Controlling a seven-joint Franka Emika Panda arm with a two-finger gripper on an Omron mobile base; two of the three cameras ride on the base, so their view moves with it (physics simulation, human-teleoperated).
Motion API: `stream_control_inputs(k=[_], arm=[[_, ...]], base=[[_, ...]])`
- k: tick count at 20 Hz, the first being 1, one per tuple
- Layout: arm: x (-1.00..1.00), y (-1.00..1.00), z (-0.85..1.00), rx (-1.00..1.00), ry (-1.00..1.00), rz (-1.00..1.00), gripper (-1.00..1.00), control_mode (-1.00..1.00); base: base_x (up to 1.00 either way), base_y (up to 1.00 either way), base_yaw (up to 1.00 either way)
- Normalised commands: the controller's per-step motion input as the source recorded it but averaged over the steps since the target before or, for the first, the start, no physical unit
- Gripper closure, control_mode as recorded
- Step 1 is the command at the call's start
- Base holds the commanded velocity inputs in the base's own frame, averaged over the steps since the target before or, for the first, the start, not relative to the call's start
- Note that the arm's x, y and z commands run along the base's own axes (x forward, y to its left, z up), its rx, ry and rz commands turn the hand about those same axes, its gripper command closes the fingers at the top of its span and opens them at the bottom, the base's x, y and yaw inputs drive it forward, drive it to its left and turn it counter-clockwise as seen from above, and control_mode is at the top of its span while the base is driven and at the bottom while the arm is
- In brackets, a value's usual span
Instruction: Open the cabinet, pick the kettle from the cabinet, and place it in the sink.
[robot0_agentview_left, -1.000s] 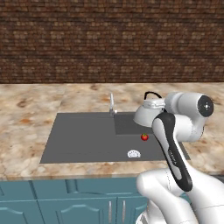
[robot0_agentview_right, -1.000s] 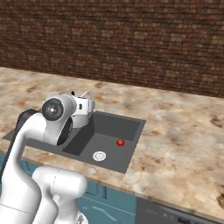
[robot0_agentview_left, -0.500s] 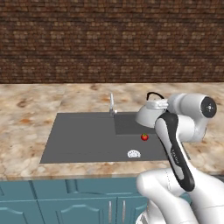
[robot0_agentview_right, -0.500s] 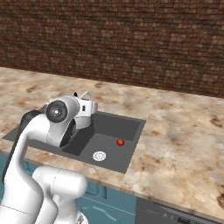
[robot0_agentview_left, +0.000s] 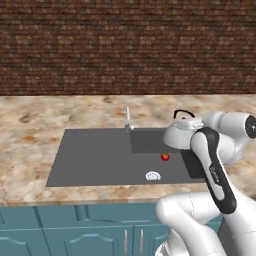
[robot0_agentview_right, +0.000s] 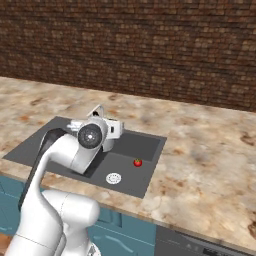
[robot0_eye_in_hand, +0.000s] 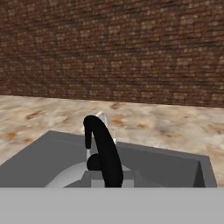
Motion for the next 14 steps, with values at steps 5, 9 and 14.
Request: stream_control_inputs(k=[5,9,14], arm=[[0.15,-0.24,-0.24,-0.02,0.0,0.26,1.0,-1.0],[0.25,-0.1,-0.33,-0.02,0.0,0.38,1.0,-1.0],[0.29,0.0,-0.38,-0.13,-0.01,0.33,1.0,-1.0]], base=[[0.0,0.0,0.0],[0.0,0.0,0.0],[0.0,0.0,0.0]])
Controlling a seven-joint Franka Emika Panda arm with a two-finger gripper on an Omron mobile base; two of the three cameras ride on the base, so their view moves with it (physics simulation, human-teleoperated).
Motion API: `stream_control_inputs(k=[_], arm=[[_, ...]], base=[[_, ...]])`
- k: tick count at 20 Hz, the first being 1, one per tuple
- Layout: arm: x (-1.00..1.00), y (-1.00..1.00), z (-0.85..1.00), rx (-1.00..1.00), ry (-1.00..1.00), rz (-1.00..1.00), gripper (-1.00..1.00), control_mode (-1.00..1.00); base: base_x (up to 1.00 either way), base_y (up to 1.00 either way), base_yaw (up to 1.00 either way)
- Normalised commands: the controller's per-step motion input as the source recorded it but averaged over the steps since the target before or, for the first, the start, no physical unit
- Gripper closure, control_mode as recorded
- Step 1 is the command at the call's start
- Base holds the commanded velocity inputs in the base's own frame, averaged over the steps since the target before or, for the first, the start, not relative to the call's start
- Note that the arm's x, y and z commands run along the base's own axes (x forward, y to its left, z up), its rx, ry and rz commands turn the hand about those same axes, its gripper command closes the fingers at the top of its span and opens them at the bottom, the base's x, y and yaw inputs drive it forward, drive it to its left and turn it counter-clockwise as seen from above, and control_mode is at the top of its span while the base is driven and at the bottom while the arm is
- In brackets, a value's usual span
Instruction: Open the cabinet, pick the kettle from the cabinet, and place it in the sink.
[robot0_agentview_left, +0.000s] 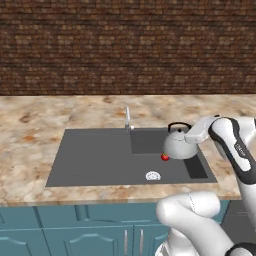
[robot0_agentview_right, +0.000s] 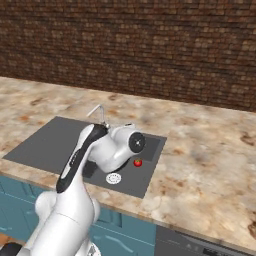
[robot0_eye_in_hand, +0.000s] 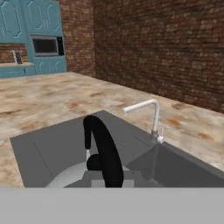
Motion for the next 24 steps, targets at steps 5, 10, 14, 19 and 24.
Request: stream_control_inputs(k=[5,10,14,19,24], arm=[[0.4,0.09,-0.36,-0.19,0.0,0.19,1.0,-1.0],[0.41,0.12,-0.38,-0.22,-0.01,0.13,1.0,-1.0],[0.34,0.14,-0.45,-0.13,-0.07,0.15,1.0,-1.0],[0.3,0.19,-0.48,-0.1,-0.1,0.18,1.0,-1.0],[0.32,0.22,-0.46,-0.08,-0.05,0.16,1.0,-1.0]], base=[[0.0,0.0,0.0],[0.0,0.0,0.0],[0.0,0.0,0.0],[0.0,0.0,0.0],[0.0,0.0,0.0]])
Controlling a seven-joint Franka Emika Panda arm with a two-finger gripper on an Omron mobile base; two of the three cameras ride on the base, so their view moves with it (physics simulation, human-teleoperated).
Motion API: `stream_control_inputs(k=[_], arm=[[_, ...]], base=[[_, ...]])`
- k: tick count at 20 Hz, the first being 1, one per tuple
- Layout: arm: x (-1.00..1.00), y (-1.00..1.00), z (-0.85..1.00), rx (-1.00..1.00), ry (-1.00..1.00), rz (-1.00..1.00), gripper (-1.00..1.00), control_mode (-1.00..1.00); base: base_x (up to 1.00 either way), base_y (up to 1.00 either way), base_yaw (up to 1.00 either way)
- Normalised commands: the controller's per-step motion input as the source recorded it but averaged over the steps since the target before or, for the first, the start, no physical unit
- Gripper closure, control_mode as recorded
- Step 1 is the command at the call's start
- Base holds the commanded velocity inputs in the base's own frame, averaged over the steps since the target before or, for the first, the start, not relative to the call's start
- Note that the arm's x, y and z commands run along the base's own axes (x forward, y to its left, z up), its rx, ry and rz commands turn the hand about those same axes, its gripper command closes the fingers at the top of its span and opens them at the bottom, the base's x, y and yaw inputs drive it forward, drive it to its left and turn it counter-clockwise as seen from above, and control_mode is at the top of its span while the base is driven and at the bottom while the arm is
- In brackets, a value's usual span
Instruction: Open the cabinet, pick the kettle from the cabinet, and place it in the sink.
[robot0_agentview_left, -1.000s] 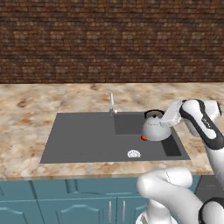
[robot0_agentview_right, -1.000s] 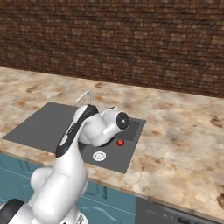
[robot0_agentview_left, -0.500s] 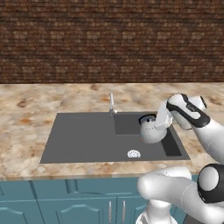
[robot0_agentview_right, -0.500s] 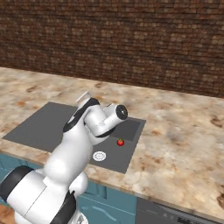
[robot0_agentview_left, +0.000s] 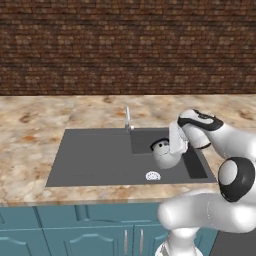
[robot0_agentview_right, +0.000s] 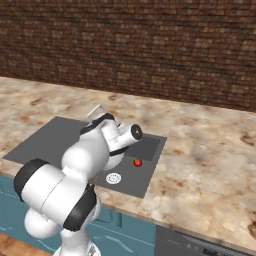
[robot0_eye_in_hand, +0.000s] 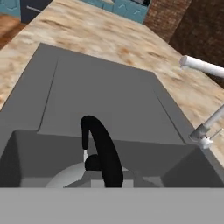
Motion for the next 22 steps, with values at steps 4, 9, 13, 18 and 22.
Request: stream_control_inputs(k=[4,9,13,18,22], arm=[[0.32,0.15,-0.41,0.0,-0.01,0.16,1.0,-1.0],[0.2,0.11,-0.43,0.02,-0.01,0.16,1.0,-1.0],[0.07,0.0,-0.4,0.1,0.0,0.18,1.0,-1.0],[0.18,0.0,-0.41,0.01,0.0,0.11,1.0,-1.0],[0.28,0.02,-0.39,0.0,0.02,0.05,1.0,-1.0]], base=[[0.0,0.0,0.0],[0.0,0.0,0.0],[0.0,0.0,0.0],[0.0,0.0,0.0],[0.0,0.0,0.0]])
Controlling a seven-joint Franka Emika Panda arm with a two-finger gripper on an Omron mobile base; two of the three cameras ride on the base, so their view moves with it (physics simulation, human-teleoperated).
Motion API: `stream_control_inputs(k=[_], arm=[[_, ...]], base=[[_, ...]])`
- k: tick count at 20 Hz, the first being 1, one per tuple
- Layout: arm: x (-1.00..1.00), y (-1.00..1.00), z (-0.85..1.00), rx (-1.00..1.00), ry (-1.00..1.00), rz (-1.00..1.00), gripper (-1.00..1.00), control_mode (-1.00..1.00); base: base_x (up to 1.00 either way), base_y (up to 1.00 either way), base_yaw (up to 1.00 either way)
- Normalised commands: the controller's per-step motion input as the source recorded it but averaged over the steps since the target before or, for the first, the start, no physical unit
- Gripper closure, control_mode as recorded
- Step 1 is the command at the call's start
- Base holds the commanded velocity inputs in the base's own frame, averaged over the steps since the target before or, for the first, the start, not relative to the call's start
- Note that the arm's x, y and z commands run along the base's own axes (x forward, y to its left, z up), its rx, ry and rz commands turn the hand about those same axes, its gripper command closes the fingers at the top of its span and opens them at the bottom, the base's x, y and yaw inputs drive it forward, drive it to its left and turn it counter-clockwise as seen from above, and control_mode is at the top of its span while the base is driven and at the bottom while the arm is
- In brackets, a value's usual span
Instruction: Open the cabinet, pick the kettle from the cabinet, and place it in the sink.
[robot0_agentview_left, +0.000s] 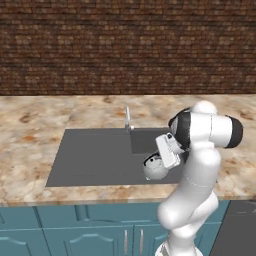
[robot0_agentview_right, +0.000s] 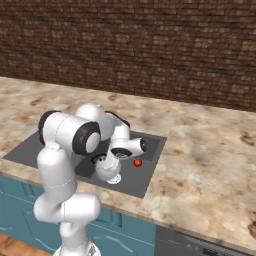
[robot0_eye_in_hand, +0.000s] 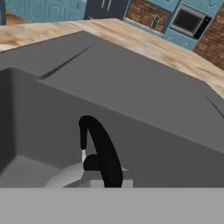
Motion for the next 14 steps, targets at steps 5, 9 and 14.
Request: stream_control_inputs(k=[5,9,14], arm=[[0.33,0.0,-0.36,0.0,0.02,0.05,1.0,-1.0],[0.28,0.01,-0.4,0.0,0.02,0.07,1.0,-1.0],[0.25,0.0,-0.42,0.0,0.0,0.08,1.0,-1.0]], base=[[0.0,0.0,0.0],[0.0,0.0,0.0],[0.0,0.0,0.0]])
